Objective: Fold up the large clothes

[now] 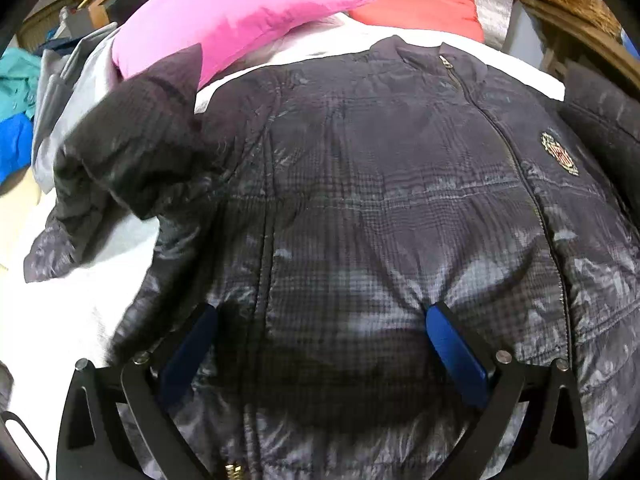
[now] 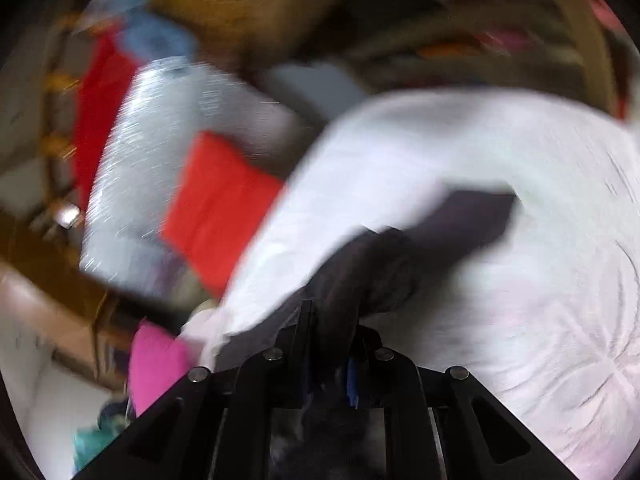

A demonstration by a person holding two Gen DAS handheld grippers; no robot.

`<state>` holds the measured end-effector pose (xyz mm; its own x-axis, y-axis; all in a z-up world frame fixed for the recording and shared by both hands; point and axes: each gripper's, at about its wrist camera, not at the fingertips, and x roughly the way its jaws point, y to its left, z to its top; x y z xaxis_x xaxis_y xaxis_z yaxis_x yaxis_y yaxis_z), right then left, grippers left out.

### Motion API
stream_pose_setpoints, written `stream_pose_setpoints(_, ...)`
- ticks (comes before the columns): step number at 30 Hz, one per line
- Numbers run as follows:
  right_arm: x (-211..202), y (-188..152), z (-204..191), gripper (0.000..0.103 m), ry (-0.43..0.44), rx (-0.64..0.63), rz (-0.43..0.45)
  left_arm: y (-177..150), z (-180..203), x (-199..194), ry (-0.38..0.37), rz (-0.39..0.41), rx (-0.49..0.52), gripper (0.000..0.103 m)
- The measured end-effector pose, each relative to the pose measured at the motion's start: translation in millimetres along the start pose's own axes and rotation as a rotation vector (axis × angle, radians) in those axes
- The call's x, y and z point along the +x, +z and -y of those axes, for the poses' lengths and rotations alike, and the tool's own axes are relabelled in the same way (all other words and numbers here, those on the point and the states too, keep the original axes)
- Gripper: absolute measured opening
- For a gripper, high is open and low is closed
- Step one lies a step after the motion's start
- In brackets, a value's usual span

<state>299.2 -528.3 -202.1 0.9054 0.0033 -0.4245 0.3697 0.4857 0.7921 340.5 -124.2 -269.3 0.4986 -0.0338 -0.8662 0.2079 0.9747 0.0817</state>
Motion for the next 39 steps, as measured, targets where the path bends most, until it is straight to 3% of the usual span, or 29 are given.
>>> stream_pose_setpoints(1,-3.0,-7.9,-23.9,0.014,0.042,-0.054,-0.012,4.1,-1.4,-3.3,0.007,0.015,0.004,0.103)
stream_pose_setpoints(5,4.6,-54.5,-89.2,0.014,0.168,-0.19,-0.111,6.3,-19.7,-57.7,0.109,0.273,-0.071,0.103)
stream_pose_setpoints(7,13.1,-84.0,-109.1,0.016,0.213,-0.22,-0.184,5.2,-38.4,-75.5,0.123,0.35,-0.161,0.103)
stream_pose_setpoints(9,29.9,-121.2,-128.1,0.018,0.265,-0.236,-0.292,2.3,-54.6,-80.5,0.126,0.374,-0.23,0.103)
stream_pose_setpoints(11,48.1,-152.7,-138.3,0.03,0.303,-0.219,-0.418,-3.7,-71.9,-84.8,0.127,0.372,-0.308,0.103)
stream_pose_setpoints(13,68.3,-191.5,-138.5,0.085,0.332,-0.161,-0.583,0.2,-89.3,-76.2,0.144,0.368,-0.368,0.103)
stream_pose_setpoints(17,70.1,-233.5,-134.5,0.086,0.381,-0.091,-0.747,-0.7,-106.7,-73.6,0.184,0.35,-0.423,0.103)
stream_pose_setpoints(20,37.9,-220.9,-137.4,0.086,0.447,-0.107,-0.727,-0.8,-114.2,-74.1,0.168,0.376,-0.453,0.103)
stream_pose_setpoints(25,-11.5,-162.1,-102.1,0.086,0.409,-0.105,-0.503,7.5,-84.5,-74.7,0.062,0.405,-0.391,0.103)
stream_pose_setpoints(27,-22.6,-134.9,-71.5,0.086,0.206,-0.077,-0.36,11.4,-66.2,-75.9,0.007,0.41,-0.357,0.103)
stream_pose_setpoints(30,-14.7,-112.0,-32.1,0.083,-0.066,-0.065,-0.22,21.6,-24.5,-73.4,-0.074,0.402,-0.268,0.103)
stream_pose_setpoints(33,9.4,-103.2,-3.1,0.07,-0.156,0.013,-0.233,37.9,19.7,-64.9,-0.116,0.378,-0.164,0.103)
stream_pose_setpoints(39,55.4,-107.4,14.4,0.067,-0.18,0.021,-0.31,67.7,76.8,-26.4,-0.155,0.267,-0.019,0.103)
